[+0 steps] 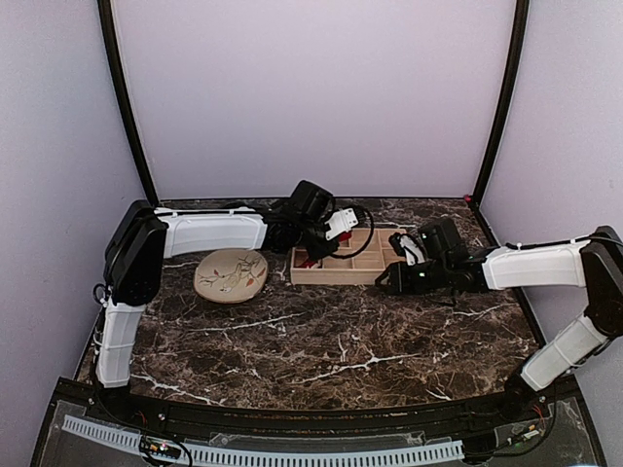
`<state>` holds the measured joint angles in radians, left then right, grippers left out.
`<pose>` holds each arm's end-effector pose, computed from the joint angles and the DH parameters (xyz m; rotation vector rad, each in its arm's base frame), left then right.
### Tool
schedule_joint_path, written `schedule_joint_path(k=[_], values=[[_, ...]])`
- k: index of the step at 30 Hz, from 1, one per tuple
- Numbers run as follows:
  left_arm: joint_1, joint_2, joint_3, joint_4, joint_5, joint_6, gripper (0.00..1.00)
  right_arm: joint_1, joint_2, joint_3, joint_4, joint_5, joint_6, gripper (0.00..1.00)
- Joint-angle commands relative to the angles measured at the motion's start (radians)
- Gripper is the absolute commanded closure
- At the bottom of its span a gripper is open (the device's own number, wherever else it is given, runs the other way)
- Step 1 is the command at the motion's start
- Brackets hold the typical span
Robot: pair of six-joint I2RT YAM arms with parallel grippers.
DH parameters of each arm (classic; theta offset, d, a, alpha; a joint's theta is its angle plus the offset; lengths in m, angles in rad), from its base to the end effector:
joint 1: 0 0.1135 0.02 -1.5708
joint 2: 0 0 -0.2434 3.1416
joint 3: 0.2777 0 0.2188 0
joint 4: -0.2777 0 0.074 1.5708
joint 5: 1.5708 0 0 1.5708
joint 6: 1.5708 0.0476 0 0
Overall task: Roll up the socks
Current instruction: Place the sock in the storage box.
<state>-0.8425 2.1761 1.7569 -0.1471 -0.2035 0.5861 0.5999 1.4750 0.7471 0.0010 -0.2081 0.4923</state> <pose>0.3246 -0.3495 0.2181 1.2998 1.6808 0.0659 0.2287 0.1683 0.1804 -0.2424 2.4004 0.7769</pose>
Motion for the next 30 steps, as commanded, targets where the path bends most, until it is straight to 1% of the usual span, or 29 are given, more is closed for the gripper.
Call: schedule_joint_path(k=[1, 8, 19, 23, 30], values=[[-0.006, 0.010, 0.026, 0.048, 0.019, 0.013, 1.00, -0.021, -0.037, -0.024, 0.030, 0.005, -0.021, 0.62], [-0.022, 0.060, 0.051, 0.059, 0.020, 0.015, 1.00, -0.037, -0.031, -0.038, 0.046, -0.014, -0.028, 0.62], [-0.033, 0.109, 0.037, 0.045, 0.001, 0.001, 1.00, -0.057, -0.011, -0.031, 0.053, -0.044, -0.042, 0.62], [-0.033, 0.120, 0.039, 0.015, -0.009, -0.012, 1.00, -0.061, -0.003, -0.025, 0.050, -0.052, -0.045, 0.62], [-0.033, 0.158, 0.091, -0.100, -0.004, -0.063, 1.00, -0.070, 0.004, -0.019, 0.046, -0.055, -0.050, 0.62]])
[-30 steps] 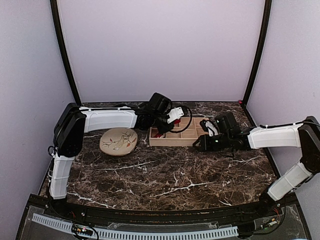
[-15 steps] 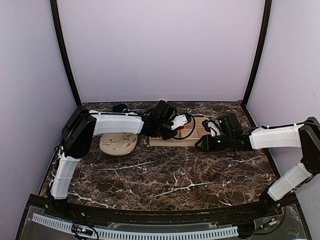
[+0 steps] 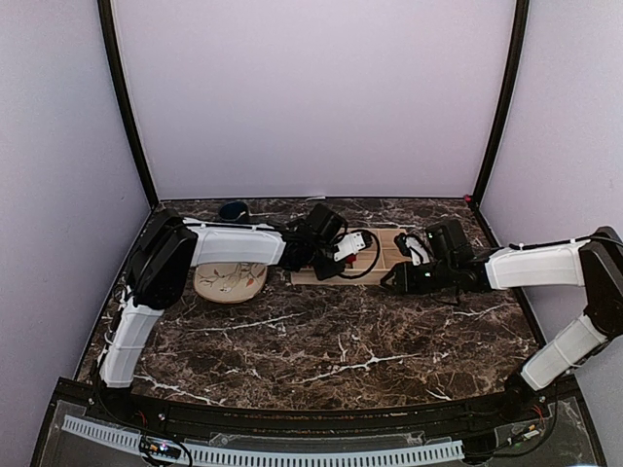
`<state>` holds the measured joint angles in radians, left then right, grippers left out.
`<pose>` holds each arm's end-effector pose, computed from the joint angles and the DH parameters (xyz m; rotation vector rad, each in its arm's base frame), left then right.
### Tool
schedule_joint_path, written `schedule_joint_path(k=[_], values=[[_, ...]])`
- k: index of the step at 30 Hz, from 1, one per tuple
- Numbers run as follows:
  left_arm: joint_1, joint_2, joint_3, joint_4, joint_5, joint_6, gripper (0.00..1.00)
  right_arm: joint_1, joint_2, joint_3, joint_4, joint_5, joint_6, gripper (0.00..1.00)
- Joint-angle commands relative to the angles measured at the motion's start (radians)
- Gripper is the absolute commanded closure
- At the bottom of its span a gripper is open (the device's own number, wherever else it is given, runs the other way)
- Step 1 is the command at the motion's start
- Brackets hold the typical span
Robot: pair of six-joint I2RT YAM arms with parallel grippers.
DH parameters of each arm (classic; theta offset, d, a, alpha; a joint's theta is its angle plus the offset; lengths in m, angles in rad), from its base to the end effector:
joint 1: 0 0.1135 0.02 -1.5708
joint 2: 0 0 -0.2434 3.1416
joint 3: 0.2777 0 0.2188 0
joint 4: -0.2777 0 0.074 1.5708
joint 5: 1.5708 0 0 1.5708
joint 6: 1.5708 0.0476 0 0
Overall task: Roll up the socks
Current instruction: Place the sock in the storage box.
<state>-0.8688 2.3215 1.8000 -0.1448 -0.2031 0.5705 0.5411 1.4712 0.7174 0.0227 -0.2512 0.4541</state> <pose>0.3258 -0.3704 0.1641 1.3800 1.7412 0.0634 0.2336 0.1542 0.1752 -0.2399 2.3958 0.7789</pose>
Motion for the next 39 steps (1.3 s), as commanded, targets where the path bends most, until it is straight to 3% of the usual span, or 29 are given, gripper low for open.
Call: schedule_joint_path(k=[1, 15, 32, 39], values=[[-0.007, 0.021, 0.062, -0.124, -0.004, -0.059, 1.00, -0.014, 0.006, 0.011, 0.025, -0.011, -0.014, 0.61], [-0.015, 0.177, 0.435, -0.535, -0.031, -0.274, 1.00, -0.030, -0.002, 0.023, 0.001, -0.019, -0.028, 0.61], [-0.004, 0.210, 0.571, -0.806, 0.024, -0.489, 0.99, -0.033, -0.005, 0.034, -0.013, -0.030, -0.020, 0.61], [0.002, 0.232, 0.586, -0.829, 0.084, -0.548, 0.96, -0.033, -0.015, 0.029, -0.020, -0.030, -0.011, 0.60]])
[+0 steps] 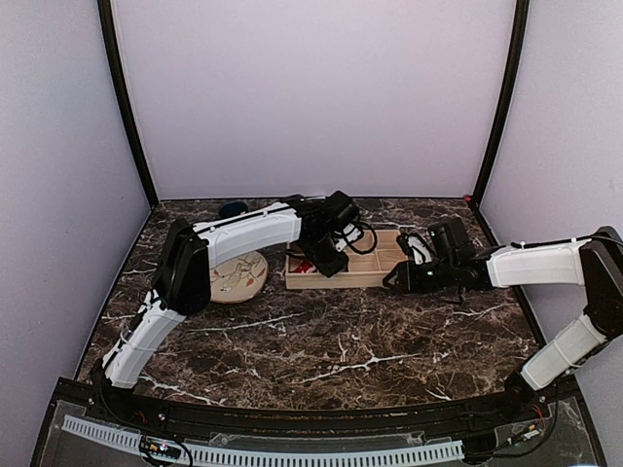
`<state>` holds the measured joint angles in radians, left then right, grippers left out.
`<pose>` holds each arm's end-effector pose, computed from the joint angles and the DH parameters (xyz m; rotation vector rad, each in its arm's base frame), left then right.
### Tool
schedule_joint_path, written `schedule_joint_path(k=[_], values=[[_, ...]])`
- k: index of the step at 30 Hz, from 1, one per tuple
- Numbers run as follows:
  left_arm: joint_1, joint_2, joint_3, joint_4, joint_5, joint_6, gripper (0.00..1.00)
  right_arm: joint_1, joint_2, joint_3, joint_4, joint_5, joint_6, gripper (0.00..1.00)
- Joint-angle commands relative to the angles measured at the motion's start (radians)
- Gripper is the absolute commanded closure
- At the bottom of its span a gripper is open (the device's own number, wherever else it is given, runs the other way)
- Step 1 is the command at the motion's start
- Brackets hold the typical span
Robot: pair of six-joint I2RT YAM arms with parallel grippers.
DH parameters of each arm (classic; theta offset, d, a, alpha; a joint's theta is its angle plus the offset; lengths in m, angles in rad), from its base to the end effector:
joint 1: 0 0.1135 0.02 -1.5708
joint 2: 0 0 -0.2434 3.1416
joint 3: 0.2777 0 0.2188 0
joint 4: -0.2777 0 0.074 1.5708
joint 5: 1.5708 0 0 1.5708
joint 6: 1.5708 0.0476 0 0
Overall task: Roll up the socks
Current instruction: Place the sock in the storage box.
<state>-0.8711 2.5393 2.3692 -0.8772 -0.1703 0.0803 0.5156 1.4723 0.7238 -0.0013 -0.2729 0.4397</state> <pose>0.3272 -0.3762 0.1702 1.1353 2.3334 -0.0634 0.2362 0.1486 0.1748 -0.2362 2.4116 0.7789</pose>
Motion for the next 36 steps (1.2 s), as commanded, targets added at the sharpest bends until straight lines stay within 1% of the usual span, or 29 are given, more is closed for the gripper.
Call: schedule_joint_path(k=[1, 7, 13, 17, 22, 26, 29, 30, 31, 36], values=[[0.005, 0.017, 0.017, -0.099, 0.056, -0.064, 0.95, -0.008, -0.017, 0.021, 0.006, -0.007, 0.004, 0.60], [0.013, 0.020, 0.026, -0.111, 0.081, -0.074, 0.87, -0.008, -0.017, 0.023, 0.005, -0.006, 0.007, 0.60], [0.020, 0.033, 0.035, -0.120, 0.137, -0.078, 0.83, -0.008, -0.018, 0.026, 0.003, -0.008, 0.008, 0.60], [0.020, 0.039, 0.034, -0.121, 0.184, -0.052, 0.80, -0.008, -0.022, 0.022, 0.001, -0.006, 0.010, 0.60], [0.020, 0.037, 0.034, -0.137, 0.210, 0.000, 0.70, -0.008, -0.024, 0.024, 0.001, -0.006, 0.013, 0.60], [0.020, 0.022, 0.023, -0.144, 0.201, 0.013, 0.57, -0.008, -0.024, 0.029, 0.000, -0.008, 0.013, 0.60], [0.020, 0.010, 0.005, -0.144, 0.192, 0.016, 0.54, -0.006, -0.023, 0.034, -0.001, -0.006, 0.012, 0.60], [0.020, -0.014, -0.032, -0.133, 0.174, 0.018, 0.48, -0.006, -0.020, 0.042, -0.003, -0.007, 0.012, 0.60], [0.019, -0.020, -0.038, -0.127, 0.173, 0.018, 0.46, -0.005, -0.020, 0.044, -0.005, -0.006, 0.013, 0.60], [0.020, -0.061, -0.061, -0.094, 0.179, 0.025, 0.43, -0.002, -0.017, 0.055, -0.012, -0.001, 0.010, 0.59]])
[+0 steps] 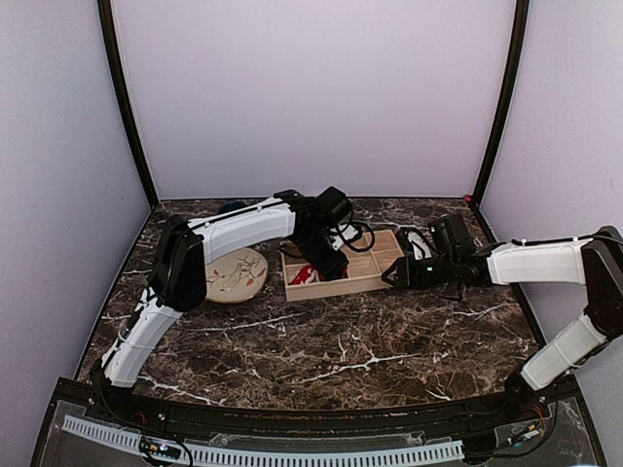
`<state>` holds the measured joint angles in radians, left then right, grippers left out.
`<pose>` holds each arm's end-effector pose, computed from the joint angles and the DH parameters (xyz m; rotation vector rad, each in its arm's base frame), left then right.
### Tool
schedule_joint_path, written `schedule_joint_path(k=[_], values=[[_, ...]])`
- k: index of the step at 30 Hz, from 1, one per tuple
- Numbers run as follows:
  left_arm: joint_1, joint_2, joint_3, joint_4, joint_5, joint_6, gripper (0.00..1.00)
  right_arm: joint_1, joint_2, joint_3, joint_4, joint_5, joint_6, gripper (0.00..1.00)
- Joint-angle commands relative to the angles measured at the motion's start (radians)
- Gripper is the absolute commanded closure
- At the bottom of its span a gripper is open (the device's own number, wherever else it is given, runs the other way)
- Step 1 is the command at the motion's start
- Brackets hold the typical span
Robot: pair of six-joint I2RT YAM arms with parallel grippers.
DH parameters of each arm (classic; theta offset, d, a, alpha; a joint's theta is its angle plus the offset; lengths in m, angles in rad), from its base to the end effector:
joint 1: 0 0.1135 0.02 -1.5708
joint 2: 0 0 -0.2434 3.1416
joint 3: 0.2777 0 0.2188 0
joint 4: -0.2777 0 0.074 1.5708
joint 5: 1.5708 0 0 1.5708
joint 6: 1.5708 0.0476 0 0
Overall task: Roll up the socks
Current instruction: Place the sock in the storage box.
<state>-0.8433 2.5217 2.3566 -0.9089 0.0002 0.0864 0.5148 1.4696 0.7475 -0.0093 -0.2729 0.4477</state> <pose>0.3282 -0.3686 0.1726 1.1965 2.3857 -0.2504 0.2393 0.1501 0.1815 -0.2276 2.3949 0.7882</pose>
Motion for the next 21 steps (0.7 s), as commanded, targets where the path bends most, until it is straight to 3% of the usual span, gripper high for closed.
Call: schedule_joint_path(k=[1, 11, 21], values=[[-0.007, -0.050, -0.049, -0.056, 0.010, 0.019, 0.43, -0.001, -0.013, 0.034, -0.006, -0.001, 0.002, 0.59], [0.005, -0.113, -0.051, -0.002, 0.120, 0.001, 0.40, 0.010, -0.003, 0.048, -0.009, 0.002, 0.000, 0.59], [0.016, -0.146, -0.056, 0.021, 0.118, -0.017, 0.37, 0.012, -0.009, 0.041, -0.009, 0.004, 0.000, 0.59]])
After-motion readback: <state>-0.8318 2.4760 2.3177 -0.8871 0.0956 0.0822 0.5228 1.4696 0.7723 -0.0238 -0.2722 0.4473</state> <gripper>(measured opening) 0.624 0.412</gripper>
